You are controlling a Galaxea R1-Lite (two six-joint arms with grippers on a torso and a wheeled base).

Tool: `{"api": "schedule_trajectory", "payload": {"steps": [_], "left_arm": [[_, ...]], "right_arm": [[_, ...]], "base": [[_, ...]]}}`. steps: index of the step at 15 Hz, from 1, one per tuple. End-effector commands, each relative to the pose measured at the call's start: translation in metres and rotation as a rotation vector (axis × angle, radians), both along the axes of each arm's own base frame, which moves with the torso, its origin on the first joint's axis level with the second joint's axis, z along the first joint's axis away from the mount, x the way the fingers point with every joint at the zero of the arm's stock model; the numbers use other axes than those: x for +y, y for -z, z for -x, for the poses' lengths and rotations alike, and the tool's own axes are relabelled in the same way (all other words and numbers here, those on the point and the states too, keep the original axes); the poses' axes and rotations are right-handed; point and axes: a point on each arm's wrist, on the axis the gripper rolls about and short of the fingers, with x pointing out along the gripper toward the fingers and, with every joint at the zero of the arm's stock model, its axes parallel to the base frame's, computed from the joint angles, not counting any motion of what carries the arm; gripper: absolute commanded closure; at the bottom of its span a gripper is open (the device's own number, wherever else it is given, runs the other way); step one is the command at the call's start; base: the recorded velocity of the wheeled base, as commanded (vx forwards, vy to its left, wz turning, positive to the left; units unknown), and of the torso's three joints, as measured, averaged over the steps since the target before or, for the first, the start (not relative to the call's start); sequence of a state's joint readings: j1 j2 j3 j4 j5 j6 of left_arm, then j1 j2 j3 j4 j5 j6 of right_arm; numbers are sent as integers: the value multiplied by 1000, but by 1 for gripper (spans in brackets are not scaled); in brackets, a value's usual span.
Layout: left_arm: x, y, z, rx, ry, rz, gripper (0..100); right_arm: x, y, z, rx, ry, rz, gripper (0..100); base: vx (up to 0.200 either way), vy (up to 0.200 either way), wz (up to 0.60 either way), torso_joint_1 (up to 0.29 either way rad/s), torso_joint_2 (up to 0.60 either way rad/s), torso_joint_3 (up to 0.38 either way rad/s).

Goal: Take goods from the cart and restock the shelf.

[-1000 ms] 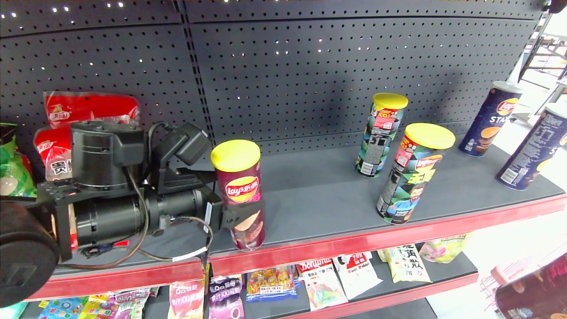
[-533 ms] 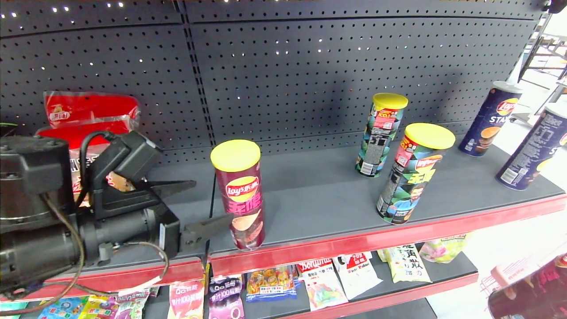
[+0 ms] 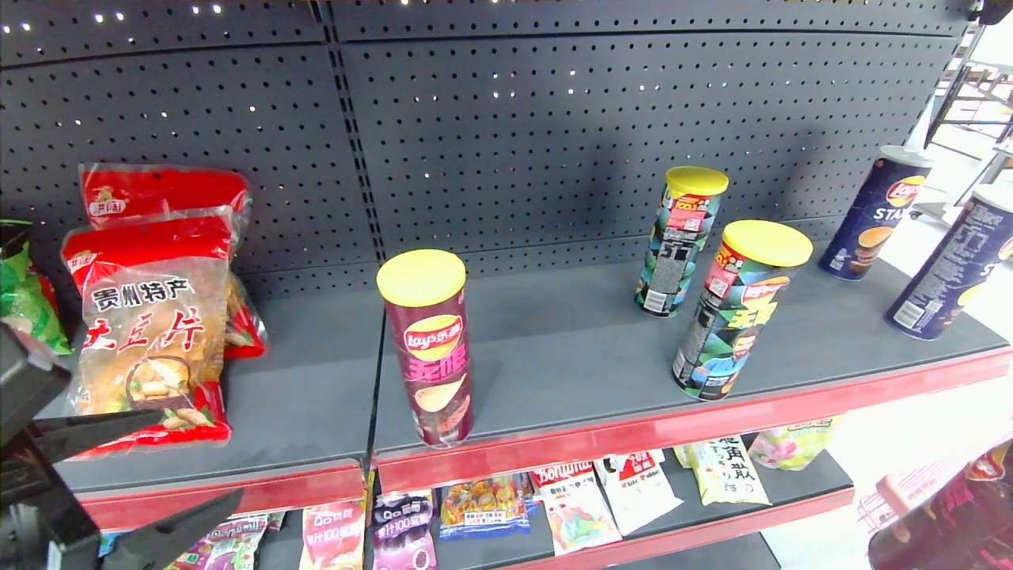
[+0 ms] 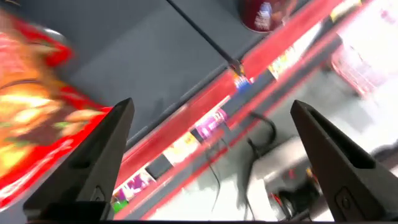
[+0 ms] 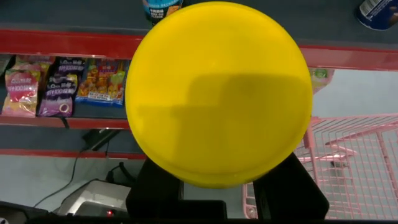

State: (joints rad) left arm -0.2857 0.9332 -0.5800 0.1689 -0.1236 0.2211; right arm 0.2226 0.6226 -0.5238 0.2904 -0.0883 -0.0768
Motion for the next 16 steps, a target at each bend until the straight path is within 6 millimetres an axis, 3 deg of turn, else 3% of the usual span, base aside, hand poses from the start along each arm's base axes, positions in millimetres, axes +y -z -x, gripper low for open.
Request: {"api": "schedule_trajectory", "payload": {"steps": [1, 8, 16], "left_arm": [[7, 0, 19, -60, -24, 16, 0], [8, 5, 19, -48, -45, 1, 0], [7, 4, 16, -44, -55, -6, 0]], "right_arm": [[0, 0, 0, -3, -14, 19, 100], [0, -4, 0, -25, -29, 41, 100], [1, -4, 1, -18, -58, 29, 100]], "base": [[0, 0, 0, 0, 0, 0], [0, 0, 0, 0, 0, 0], [0, 0, 600, 2, 3, 4]]}}
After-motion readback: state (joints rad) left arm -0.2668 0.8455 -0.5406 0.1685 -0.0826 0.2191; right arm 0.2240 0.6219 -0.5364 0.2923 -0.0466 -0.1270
